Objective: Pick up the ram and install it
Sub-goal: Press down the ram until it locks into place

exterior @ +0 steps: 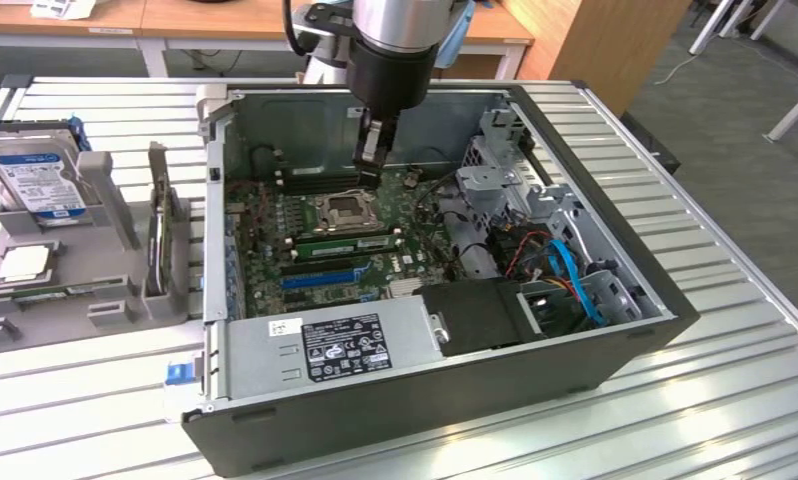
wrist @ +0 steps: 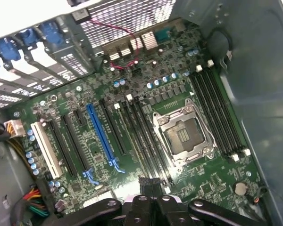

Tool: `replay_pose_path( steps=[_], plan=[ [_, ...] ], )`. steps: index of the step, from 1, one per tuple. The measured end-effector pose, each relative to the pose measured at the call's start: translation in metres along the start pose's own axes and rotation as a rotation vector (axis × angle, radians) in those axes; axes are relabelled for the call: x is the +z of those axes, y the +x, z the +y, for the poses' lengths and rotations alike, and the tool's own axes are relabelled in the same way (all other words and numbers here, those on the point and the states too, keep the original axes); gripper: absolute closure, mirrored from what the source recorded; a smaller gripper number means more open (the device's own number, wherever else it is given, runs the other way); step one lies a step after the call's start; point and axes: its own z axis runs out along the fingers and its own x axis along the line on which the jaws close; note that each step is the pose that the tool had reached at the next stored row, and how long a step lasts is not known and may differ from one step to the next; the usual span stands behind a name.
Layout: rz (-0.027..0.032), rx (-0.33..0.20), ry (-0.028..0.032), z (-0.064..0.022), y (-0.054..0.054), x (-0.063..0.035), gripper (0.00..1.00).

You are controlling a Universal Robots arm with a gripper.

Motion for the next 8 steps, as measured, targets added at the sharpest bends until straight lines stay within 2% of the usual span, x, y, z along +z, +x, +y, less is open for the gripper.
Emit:
replay_pose_path(
  steps=[8],
  plan=[
    [-0.0039,0.080,0.0041,0.0000,0.0000,0.0000,0.90]
  ],
)
